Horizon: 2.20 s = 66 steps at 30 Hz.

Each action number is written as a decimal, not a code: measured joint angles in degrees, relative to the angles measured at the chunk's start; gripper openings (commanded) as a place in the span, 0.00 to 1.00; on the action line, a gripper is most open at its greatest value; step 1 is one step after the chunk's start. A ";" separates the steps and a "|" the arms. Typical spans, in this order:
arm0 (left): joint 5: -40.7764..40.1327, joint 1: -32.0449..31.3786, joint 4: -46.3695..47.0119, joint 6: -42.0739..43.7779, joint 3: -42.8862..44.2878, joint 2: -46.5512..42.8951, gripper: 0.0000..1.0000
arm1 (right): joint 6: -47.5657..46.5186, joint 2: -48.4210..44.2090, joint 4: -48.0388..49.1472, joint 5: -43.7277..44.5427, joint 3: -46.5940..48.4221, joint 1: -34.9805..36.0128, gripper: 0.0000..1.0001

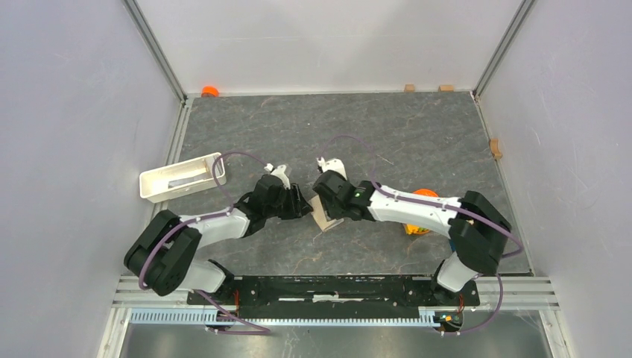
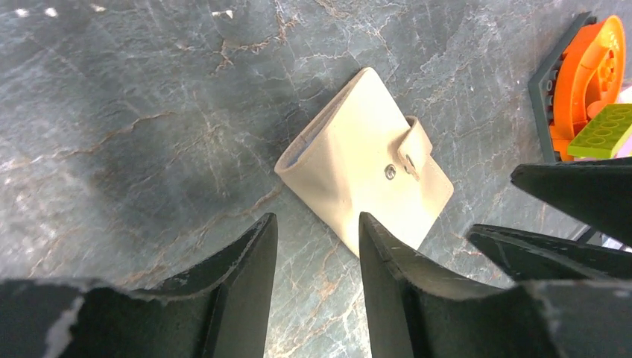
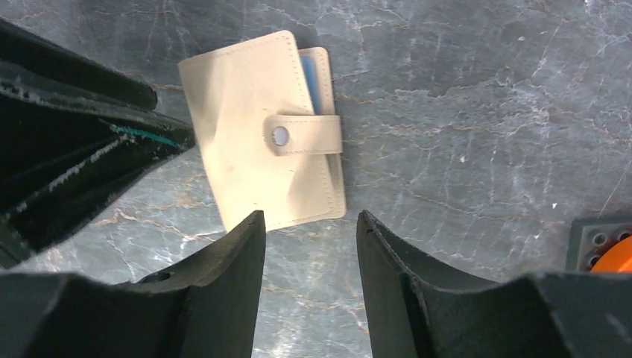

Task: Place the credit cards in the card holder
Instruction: Close the card holder at the center of the board.

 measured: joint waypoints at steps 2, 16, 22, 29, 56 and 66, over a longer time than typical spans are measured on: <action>0.57 0.00 0.00 0.20 1.22 2.16 0.49 | -3.43 -2.84 3.52 -2.67 -3.63 -1.84 0.51; 5.73 -0.02 5.51 0.39 11.76 18.10 0.39 | -21.35 -0.61 12.52 -11.21 -3.69 -5.77 0.38; 4.81 -0.35 5.18 1.03 11.78 17.88 0.39 | -18.38 1.33 9.51 -10.91 -2.38 -6.88 0.29; 2.93 -0.81 4.22 1.90 11.78 17.20 0.39 | -15.65 2.32 8.11 -10.91 -1.81 -6.88 0.23; 2.36 -1.11 3.76 2.32 11.78 16.98 0.36 | -12.92 4.74 6.08 -7.63 0.50 -6.88 0.00; 2.23 -1.36 3.63 2.32 11.78 16.98 0.34 | -11.61 3.58 10.29 -7.98 -2.08 -6.88 0.00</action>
